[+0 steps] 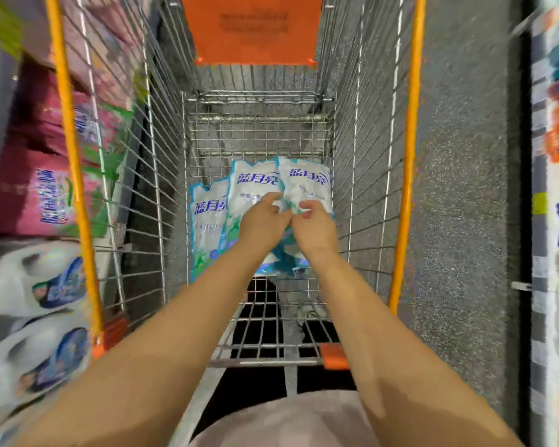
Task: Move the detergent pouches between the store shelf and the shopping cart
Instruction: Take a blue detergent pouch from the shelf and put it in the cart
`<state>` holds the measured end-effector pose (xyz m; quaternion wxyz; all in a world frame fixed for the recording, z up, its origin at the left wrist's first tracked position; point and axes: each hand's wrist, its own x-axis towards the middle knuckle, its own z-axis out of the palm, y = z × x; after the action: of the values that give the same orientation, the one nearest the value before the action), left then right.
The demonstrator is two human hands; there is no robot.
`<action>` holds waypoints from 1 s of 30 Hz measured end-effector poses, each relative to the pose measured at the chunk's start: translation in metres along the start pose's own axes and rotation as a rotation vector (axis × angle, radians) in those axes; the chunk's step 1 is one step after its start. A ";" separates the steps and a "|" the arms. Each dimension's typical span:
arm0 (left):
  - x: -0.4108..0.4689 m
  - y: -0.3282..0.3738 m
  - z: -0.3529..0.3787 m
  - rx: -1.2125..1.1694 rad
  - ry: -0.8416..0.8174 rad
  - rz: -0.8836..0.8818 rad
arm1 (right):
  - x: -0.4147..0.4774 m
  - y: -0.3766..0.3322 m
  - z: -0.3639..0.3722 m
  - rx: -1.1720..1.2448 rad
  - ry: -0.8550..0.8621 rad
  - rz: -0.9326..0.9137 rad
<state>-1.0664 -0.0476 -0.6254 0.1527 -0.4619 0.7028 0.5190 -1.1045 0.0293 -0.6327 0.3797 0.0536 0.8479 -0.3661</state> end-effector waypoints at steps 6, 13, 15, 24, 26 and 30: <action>-0.064 0.009 -0.002 -0.221 0.218 0.089 | -0.050 -0.015 -0.035 -0.001 -0.102 -0.253; -0.179 0.028 -0.039 -0.525 0.537 0.312 | -0.150 -0.064 -0.059 0.010 -0.130 -0.641; -0.218 0.028 -0.069 -0.545 0.648 0.414 | -0.189 -0.086 -0.053 0.022 -0.178 -0.777; -0.406 -0.035 -0.215 -0.500 1.154 0.597 | -0.401 -0.155 0.033 0.053 -0.371 -1.353; -0.450 -0.067 -0.246 -0.455 1.237 0.590 | -0.453 -0.157 0.063 0.113 -0.456 -1.437; -0.543 -0.133 -0.311 -0.282 1.422 0.573 | -0.560 -0.161 0.124 0.184 -0.663 -1.543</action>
<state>-0.5911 -0.0562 -0.1982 -0.5349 -0.4992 0.6512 0.2016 -0.6932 -0.0651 -0.2114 0.2464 -0.6198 0.4584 -0.5874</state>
